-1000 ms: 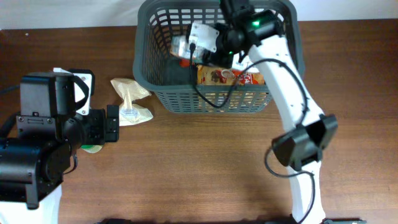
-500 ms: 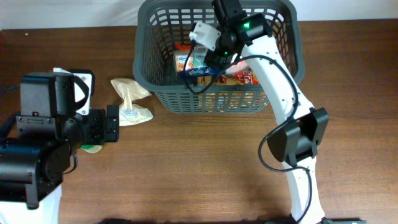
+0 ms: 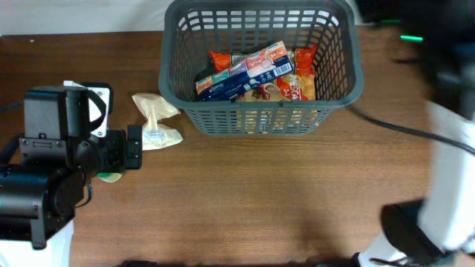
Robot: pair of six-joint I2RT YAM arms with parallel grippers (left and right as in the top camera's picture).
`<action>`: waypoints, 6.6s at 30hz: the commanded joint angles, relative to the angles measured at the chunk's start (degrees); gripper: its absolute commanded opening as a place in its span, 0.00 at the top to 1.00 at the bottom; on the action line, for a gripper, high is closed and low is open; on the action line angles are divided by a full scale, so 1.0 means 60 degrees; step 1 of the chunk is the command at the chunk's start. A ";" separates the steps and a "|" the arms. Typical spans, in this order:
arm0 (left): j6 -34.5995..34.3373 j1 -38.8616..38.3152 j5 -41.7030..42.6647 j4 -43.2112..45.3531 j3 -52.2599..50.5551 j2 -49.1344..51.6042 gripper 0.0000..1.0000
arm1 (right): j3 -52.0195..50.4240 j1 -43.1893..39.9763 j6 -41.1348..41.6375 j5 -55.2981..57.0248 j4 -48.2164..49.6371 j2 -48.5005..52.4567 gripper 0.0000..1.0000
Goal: Pack container
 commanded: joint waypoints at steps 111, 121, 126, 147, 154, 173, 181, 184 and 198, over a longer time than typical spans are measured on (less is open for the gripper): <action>0.1086 0.1599 0.1483 -0.1078 0.7581 1.0593 0.98 | -0.6284 -0.6750 0.4160 -0.4677 -0.0186 0.1129 0.01; 0.2390 0.0918 0.0860 -0.0401 1.2324 0.9905 0.98 | -0.6284 -0.6750 0.4160 -0.4674 -0.0186 0.1129 0.01; 0.3446 -0.0270 0.0900 0.0991 1.2346 0.9227 0.98 | -0.6284 -0.6750 0.4160 -0.4677 -0.0186 0.1129 0.01; 0.9457 -0.4320 0.2073 0.3559 0.6947 0.9315 0.98 | -0.6284 -0.6750 0.4160 -0.4674 -0.0186 0.1129 0.01; 0.9457 -0.4422 0.2677 0.4324 0.5512 0.9315 0.98 | -0.6284 -0.6750 0.4160 -0.4677 -0.0186 0.1129 0.01; 0.9293 -0.5359 0.2386 0.4991 0.4914 1.0174 0.99 | -0.6284 -0.6750 0.4160 -0.4677 -0.0186 0.1129 0.01; 0.6976 -0.5340 0.1894 0.4929 0.5355 1.0196 0.01 | -0.6284 -0.6750 0.4160 -0.4674 -0.0186 0.1129 0.01; 0.5665 -0.5176 0.1902 0.4211 0.6080 0.9927 0.01 | -0.6284 -0.6750 0.4160 -0.4674 -0.0186 0.1129 0.01; 0.3289 -0.3366 0.0612 -0.0215 0.8677 0.8054 0.01 | -0.6284 -0.6750 0.4160 -0.4674 -0.0186 0.1129 0.01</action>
